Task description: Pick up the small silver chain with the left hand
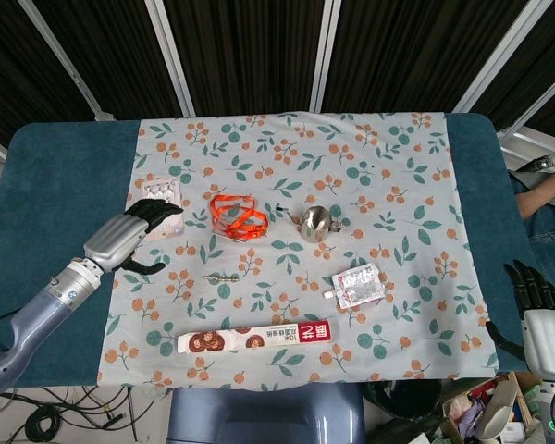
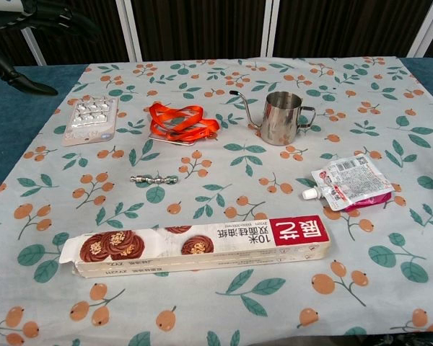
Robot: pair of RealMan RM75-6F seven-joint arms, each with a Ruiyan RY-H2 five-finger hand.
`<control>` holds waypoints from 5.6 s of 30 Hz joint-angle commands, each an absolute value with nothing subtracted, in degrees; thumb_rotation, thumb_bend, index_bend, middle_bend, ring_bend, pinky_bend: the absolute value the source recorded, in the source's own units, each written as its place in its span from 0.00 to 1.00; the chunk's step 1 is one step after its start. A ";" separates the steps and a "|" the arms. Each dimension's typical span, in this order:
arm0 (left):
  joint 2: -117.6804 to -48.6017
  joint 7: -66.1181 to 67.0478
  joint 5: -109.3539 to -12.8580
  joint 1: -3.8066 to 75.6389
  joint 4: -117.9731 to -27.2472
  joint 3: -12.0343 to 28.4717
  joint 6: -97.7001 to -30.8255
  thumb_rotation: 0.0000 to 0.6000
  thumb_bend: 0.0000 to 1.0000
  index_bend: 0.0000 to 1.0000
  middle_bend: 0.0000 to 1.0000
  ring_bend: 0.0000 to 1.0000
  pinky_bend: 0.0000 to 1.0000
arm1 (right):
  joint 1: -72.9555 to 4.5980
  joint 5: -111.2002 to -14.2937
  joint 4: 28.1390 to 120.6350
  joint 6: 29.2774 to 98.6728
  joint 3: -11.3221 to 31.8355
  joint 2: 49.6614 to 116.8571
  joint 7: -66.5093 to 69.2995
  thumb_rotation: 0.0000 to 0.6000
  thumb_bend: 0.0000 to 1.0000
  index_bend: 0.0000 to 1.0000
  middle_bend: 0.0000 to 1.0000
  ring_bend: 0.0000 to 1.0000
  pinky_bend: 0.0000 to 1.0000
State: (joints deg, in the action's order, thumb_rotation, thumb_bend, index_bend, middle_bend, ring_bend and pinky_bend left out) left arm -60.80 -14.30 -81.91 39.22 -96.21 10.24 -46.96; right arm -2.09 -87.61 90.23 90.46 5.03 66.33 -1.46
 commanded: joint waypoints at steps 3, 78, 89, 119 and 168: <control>-61.26 -12.87 -82.66 39.17 -97.47 9.48 -48.53 1.00 0.24 0.09 0.11 0.00 0.01 | -2.05 -87.81 90.17 90.63 4.99 66.33 -1.50 1.00 0.15 0.04 0.04 0.07 0.15; -95.29 35.37 -56.36 48.38 -79.45 6.92 -50.95 1.00 0.28 0.48 0.48 0.10 0.09 | -2.41 -86.12 90.57 89.17 5.59 65.79 0.23 1.00 0.15 0.04 0.04 0.07 0.15; -96.43 36.19 -56.42 48.75 -78.59 6.12 -51.56 1.00 0.29 0.51 0.51 0.11 0.09 | -2.40 -86.10 90.63 89.20 5.60 65.71 0.43 1.00 0.15 0.04 0.04 0.07 0.15; -97.87 38.90 -54.12 49.04 -77.22 5.57 -52.51 1.00 0.31 0.53 0.52 0.13 0.09 | -2.53 -86.11 90.61 89.07 5.61 65.72 0.67 1.00 0.15 0.04 0.04 0.07 0.15; -98.71 38.68 -53.52 48.77 -76.27 5.96 -54.27 1.00 0.44 0.57 0.57 0.16 0.10 | -2.57 -85.76 90.68 89.06 5.79 65.76 0.89 1.00 0.15 0.04 0.04 0.07 0.15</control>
State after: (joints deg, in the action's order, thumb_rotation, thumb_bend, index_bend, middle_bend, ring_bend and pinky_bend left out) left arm -98.68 38.80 -53.42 48.85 -76.31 5.91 -54.18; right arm -2.57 -85.76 90.68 89.06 5.79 65.76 0.89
